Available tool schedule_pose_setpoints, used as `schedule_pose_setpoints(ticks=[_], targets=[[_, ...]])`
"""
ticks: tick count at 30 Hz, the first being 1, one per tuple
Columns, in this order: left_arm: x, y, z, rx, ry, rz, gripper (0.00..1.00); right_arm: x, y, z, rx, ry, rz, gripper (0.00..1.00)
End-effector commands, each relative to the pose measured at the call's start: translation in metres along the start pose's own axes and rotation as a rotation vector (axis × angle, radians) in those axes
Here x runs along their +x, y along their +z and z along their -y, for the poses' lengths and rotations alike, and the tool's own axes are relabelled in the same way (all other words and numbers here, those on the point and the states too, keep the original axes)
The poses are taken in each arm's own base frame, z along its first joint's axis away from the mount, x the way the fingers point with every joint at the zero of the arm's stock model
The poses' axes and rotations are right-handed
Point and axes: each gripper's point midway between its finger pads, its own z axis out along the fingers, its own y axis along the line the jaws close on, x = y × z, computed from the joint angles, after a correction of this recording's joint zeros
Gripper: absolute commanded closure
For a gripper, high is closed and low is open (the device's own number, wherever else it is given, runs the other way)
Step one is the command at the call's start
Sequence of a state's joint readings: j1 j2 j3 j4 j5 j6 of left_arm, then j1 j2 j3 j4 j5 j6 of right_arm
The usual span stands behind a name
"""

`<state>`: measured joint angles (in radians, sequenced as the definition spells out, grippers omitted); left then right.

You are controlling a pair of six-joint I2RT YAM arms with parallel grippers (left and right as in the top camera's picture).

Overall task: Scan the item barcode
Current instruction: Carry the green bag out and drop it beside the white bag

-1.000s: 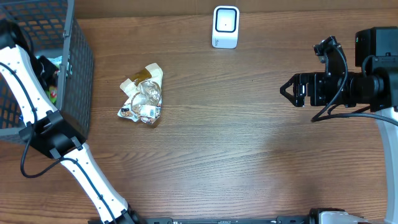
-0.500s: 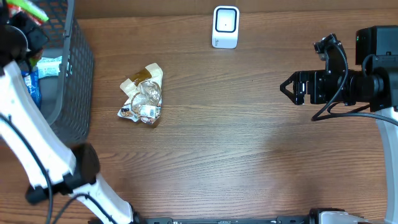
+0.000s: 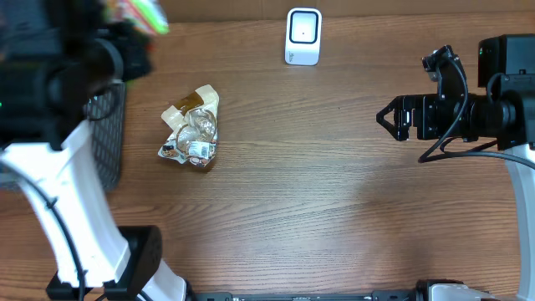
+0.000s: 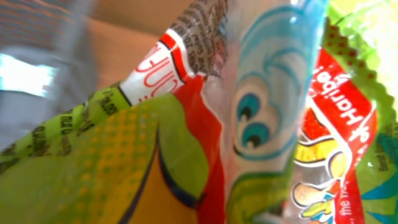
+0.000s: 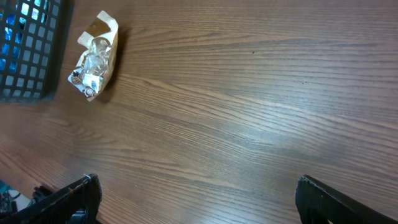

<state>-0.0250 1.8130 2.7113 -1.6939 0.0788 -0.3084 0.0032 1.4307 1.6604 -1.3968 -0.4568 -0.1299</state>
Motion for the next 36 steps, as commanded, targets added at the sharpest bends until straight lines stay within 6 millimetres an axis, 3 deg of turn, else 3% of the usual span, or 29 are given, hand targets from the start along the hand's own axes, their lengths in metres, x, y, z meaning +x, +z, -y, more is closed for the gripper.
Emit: schedule_pose_setpoints(ticks=[1, 10, 17, 22, 26, 31, 36], targets=[[0.025, 0.018, 0.029, 0.048, 0.054, -0.100, 0.96, -0.004, -0.007, -0.005, -0.008, -0.011, 0.022, 0.00], [0.119, 0.116, 0.069, 0.031, 0.168, -0.466, 0.95, -0.004, -0.007, -0.005, -0.008, -0.011, 0.022, 0.00], [0.181, 0.182, 0.100, 0.090, 0.233, -0.591, 0.95, -0.004, -0.007, -0.005, -0.008, -0.011, 0.022, 0.00], [0.214, 0.219, 0.102, 0.081, 0.252, -0.641, 0.96, -0.003, -0.007, -0.005, -0.008, -0.010, 0.020, 0.00], [0.232, 0.245, 0.086, -0.007, 0.249, -0.680, 0.96, -0.004, -0.007, -0.005, -0.008, -0.011, 0.022, 0.00], [0.240, 0.251, 0.058, -0.156, 0.265, -0.710, 0.95, -0.004, -0.007, -0.005, -0.008, -0.011, 0.022, 0.00], [0.246, 0.241, 0.045, -0.219, 0.274, -0.753, 0.85, -0.005, -0.007, -0.005, -0.008, -0.012, 0.024, 0.00]])
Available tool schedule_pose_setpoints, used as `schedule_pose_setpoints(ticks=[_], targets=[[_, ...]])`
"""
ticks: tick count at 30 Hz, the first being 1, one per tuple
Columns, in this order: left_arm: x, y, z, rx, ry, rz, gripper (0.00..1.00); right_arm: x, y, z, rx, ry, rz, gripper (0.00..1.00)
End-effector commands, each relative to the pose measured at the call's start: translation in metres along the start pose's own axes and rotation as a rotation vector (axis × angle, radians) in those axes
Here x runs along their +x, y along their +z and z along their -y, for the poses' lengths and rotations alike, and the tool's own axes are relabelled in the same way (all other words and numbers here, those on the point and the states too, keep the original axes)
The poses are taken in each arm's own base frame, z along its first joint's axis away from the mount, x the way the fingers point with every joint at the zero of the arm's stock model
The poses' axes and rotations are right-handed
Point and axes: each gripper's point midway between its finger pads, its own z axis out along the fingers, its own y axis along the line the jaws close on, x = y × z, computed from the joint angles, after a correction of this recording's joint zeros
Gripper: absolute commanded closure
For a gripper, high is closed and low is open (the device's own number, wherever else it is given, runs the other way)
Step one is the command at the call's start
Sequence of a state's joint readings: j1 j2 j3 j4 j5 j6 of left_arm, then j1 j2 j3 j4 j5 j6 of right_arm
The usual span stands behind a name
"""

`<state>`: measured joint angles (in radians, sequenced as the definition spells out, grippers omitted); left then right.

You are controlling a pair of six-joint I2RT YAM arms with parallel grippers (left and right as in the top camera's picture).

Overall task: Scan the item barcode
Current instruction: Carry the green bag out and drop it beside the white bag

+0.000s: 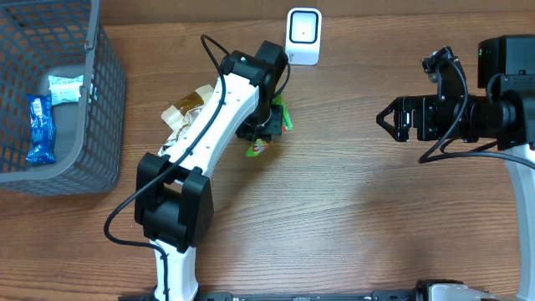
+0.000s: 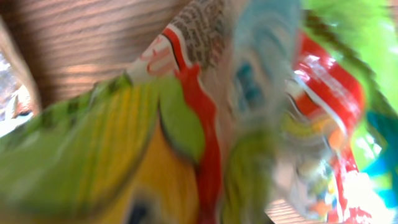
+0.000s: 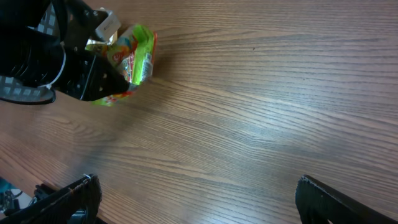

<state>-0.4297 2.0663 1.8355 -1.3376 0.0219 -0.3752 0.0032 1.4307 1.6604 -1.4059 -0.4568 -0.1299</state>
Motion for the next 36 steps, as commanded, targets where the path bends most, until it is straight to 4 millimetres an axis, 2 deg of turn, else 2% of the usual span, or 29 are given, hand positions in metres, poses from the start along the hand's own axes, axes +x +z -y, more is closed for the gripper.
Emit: schedule_pose_setpoints(ticks=[1, 8, 10, 12, 14, 15, 17, 20, 22, 24, 26, 29, 32, 34, 36], targets=[[0.005, -0.002, -0.012, -0.056, -0.029, -0.011, 0.83, -0.007, -0.007, -0.005, -0.007, -0.017, 0.033, 0.00], [0.032, -0.005, -0.024, -0.105, -0.028, -0.120, 0.81, -0.005, -0.007, -0.005, -0.007, -0.013, 0.026, 0.00], [0.036, -0.006, -0.026, -0.116, -0.027, -0.137, 0.71, -0.005, -0.007, -0.005, -0.007, -0.013, 0.026, 0.00], [0.039, -0.007, -0.028, -0.128, -0.023, -0.148, 0.53, -0.005, -0.007, -0.005, -0.008, -0.013, 0.026, 0.00], [0.042, -0.008, -0.032, -0.147, -0.021, -0.160, 0.20, -0.005, -0.007, -0.005, -0.007, -0.013, 0.026, 0.00], [0.044, -0.008, -0.034, -0.157, -0.020, -0.167, 0.10, -0.005, -0.007, -0.005, -0.007, -0.013, 0.026, 0.00], [0.047, -0.010, -0.036, -0.163, -0.006, -0.181, 0.06, -0.004, -0.007, -0.005, -0.007, -0.011, 0.022, 0.00], [0.044, -0.022, -0.039, -0.177, -0.004, -0.168, 0.07, -0.002, -0.007, -0.005, -0.008, -0.007, 0.013, 0.00], [0.037, -0.042, -0.041, -0.186, -0.006, -0.124, 0.07, 0.000, -0.007, -0.005, -0.008, -0.008, 0.009, 0.00], [0.022, -0.071, -0.036, -0.154, 0.010, -0.030, 0.09, 0.000, -0.007, -0.005, -0.004, -0.007, 0.006, 0.00], [0.006, -0.110, -0.025, -0.075, 0.020, 0.105, 0.09, 0.000, -0.007, -0.004, -0.001, -0.006, 0.006, 0.00], [-0.013, -0.183, -0.024, 0.000, -0.002, 0.354, 0.07, 0.000, -0.007, -0.004, -0.001, -0.006, 0.005, 0.00], [-0.021, -0.251, -0.052, -0.008, -0.074, 0.589, 0.07, 0.000, -0.007, -0.004, -0.001, -0.006, 0.005, 0.00], [-0.021, -0.283, -0.080, -0.040, -0.143, 0.699, 0.04, 0.000, -0.007, -0.004, -0.001, -0.006, 0.005, 0.00], [-0.017, -0.304, -0.115, -0.090, -0.228, 0.767, 0.04, 0.001, -0.007, -0.004, -0.001, -0.005, 0.004, 0.00]])
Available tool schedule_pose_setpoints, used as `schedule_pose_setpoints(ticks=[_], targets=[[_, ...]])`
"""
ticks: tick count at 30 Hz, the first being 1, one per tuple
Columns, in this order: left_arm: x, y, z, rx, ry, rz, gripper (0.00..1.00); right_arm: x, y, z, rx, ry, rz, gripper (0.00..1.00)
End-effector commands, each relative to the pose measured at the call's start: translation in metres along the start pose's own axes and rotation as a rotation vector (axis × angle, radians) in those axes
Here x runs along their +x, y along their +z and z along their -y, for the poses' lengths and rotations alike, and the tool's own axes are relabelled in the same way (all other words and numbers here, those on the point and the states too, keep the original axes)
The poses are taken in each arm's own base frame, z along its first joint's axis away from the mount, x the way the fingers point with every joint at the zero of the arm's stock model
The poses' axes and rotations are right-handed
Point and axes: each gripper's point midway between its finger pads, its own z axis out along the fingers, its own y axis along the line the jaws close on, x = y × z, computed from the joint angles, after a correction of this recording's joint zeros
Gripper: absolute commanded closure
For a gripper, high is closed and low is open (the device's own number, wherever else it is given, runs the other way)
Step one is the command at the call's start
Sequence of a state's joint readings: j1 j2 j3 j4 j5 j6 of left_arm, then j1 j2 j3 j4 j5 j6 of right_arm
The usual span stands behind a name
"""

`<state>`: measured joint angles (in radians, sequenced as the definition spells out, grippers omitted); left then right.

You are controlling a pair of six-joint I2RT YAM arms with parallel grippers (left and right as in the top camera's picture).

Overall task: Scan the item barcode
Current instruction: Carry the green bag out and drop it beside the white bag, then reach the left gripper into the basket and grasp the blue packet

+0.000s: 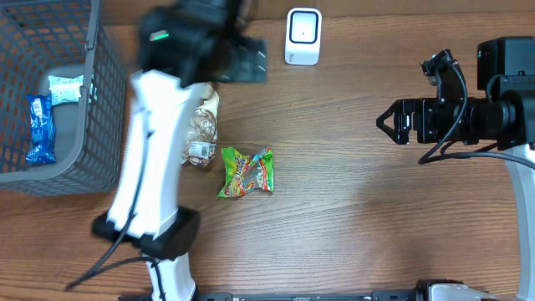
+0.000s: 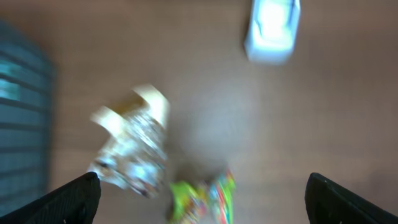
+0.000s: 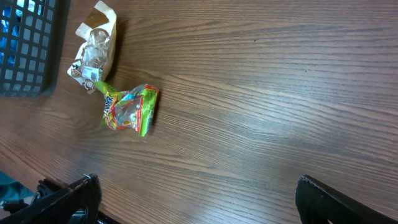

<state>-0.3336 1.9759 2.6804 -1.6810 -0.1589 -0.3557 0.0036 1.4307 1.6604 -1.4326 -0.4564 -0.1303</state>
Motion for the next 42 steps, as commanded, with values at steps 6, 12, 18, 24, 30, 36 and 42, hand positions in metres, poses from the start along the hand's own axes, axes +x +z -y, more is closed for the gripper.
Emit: schedule_pose_setpoints(ticks=[6, 12, 18, 24, 30, 36, 42], targets=[[-0.030, -0.060, -0.172, -0.339, -0.301, 0.196, 0.04, -0.003, -0.007, -0.004, -0.001, -0.013, 0.021, 0.00], [-0.007, -0.054, -0.275, -0.545, -0.452, 0.105, 0.03, -0.002, -0.007, -0.004, -0.001, -0.011, 0.017, 0.00], [0.022, -0.019, -0.335, -0.640, -0.534, -0.056, 0.03, -0.002, -0.007, -0.004, -0.001, -0.011, 0.017, 0.00], [0.038, 0.026, -0.373, -0.648, -0.594, -0.160, 0.04, 0.003, -0.007, -0.004, -0.002, 0.001, -0.006, 0.00], [0.053, 0.068, -0.413, -0.635, -0.665, -0.212, 0.05, 0.004, -0.007, -0.002, 0.009, 0.001, -0.008, 0.00], [0.082, 0.122, -0.447, -0.648, -0.694, -0.319, 0.06, 0.002, -0.007, -0.002, 0.010, -0.003, 0.000, 0.00], [0.107, 0.176, -0.453, -0.619, -0.639, -0.438, 0.10, -0.001, -0.007, -0.002, 0.010, -0.007, 0.009, 0.00]])
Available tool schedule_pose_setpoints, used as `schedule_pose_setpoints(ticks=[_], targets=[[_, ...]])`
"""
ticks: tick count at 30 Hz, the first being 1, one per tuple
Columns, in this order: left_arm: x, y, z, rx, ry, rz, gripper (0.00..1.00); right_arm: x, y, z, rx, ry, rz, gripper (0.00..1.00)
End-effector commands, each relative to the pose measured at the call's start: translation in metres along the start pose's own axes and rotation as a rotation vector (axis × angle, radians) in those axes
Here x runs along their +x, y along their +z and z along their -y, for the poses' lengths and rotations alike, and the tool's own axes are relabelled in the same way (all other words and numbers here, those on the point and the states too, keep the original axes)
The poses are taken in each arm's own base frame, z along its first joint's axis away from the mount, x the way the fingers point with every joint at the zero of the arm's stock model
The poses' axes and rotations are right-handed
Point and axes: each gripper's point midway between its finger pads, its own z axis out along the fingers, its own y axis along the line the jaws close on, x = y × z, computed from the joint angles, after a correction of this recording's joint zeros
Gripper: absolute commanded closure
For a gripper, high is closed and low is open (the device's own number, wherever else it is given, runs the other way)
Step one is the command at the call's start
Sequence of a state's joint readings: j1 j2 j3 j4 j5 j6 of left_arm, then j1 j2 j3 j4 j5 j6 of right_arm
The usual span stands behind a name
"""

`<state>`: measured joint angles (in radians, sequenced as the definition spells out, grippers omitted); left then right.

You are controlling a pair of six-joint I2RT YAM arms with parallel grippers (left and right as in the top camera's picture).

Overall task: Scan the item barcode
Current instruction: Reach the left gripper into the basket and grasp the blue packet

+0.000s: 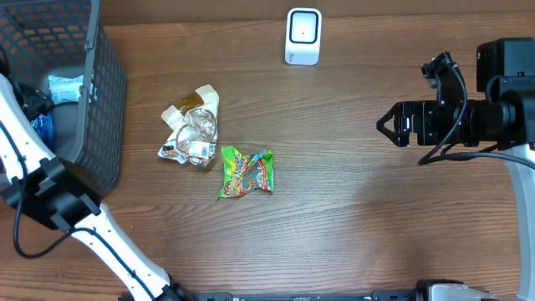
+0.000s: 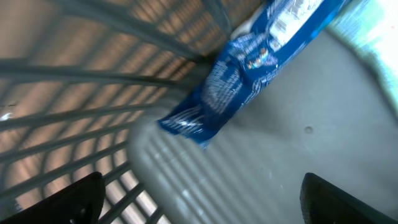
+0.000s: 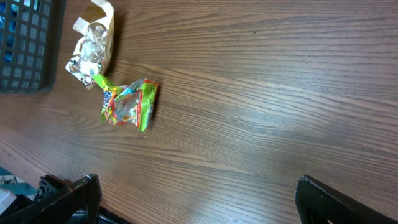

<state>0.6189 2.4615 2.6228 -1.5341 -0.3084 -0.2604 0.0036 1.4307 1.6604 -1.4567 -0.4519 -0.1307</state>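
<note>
The white barcode scanner [image 1: 303,36] stands at the table's far edge. A green and red candy bag [image 1: 245,171] lies flat mid-table, also in the right wrist view [image 3: 129,104]. My left gripper [image 2: 199,199] is open inside the grey basket [image 1: 109,92], low over its floor. A blue packet [image 2: 249,68] lies just ahead of it. In the overhead view the left arm [image 1: 25,104] covers most of that packet. My right gripper [image 1: 386,122] hangs open above the table's right side, holding nothing.
A crumpled clear and gold wrapper packet [image 1: 191,127] lies beside the candy bag, between it and the basket. A pale blue packet [image 1: 65,86] also rests in the basket. The basket's mesh wall [image 2: 93,74] stands close to the left fingers.
My open left gripper was high over the table near the scanner. Now it is down inside the basket by the blue packet. The candy bag lies where it did. The right arm has not moved.
My left gripper first held the candy bag up by the basket. Then it held the bag over the table just in front of the scanner. After that the bag lay on the table with the gripper open above. Now the gripper is in the basket.
</note>
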Motion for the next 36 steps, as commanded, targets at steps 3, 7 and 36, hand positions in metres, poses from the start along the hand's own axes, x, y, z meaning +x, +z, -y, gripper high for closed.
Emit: schedule_pose_setpoints(ticks=[3, 7, 36], targets=[[0.010, 0.042, 0.021, -0.005, 0.108, -0.072, 0.12, -0.006, -0.007, -0.003, 0.007, -0.017, 0.030, 0.00], [0.014, 0.066, 0.022, -0.041, 0.131, -0.104, 0.14, -0.005, -0.007, -0.003, 0.007, -0.016, 0.027, 0.00], [0.033, 0.121, 0.041, -0.031, 0.185, -0.165, 0.83, -0.003, -0.007, -0.003, 0.006, -0.011, 0.018, 0.00]])
